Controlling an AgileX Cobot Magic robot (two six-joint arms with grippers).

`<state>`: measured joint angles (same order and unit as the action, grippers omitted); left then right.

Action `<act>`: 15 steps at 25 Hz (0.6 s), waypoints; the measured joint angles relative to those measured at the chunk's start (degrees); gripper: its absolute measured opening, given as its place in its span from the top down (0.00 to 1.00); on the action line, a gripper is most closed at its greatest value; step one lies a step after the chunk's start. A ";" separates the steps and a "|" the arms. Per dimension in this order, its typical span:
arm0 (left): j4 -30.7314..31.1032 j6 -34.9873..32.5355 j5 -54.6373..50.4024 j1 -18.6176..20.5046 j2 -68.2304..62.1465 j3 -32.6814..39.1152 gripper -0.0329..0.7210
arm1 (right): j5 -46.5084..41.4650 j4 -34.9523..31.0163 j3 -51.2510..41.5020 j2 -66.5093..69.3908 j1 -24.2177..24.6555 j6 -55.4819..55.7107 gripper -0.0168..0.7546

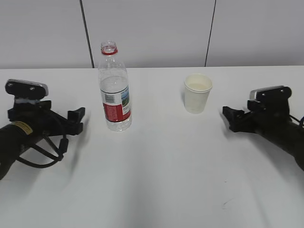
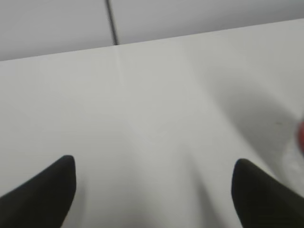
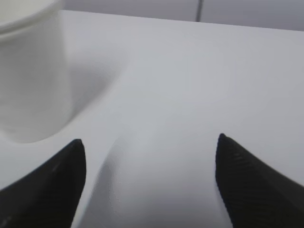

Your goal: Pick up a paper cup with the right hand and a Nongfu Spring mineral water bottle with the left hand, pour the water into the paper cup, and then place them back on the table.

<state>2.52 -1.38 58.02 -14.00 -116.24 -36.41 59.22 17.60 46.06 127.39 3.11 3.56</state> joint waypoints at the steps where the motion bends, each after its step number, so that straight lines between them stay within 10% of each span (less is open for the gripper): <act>1: -1.55 -1.16 0.33 1.27 0.00 0.03 0.17 | 0.46 -0.27 0.00 0.00 1.75 0.02 0.17; 9: -5.72 -3.73 -1.65 9.99 0.26 -1.45 0.17 | 1.82 -1.11 0.16 -0.21 11.67 -0.03 0.19; 15: -5.65 -3.90 -37.71 10.76 5.06 -18.48 0.17 | -24.12 3.00 7.69 -6.76 11.68 8.01 0.20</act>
<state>-3.12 -5.28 20.31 -3.24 -111.18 -54.88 35.10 20.59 53.75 120.63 14.79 11.57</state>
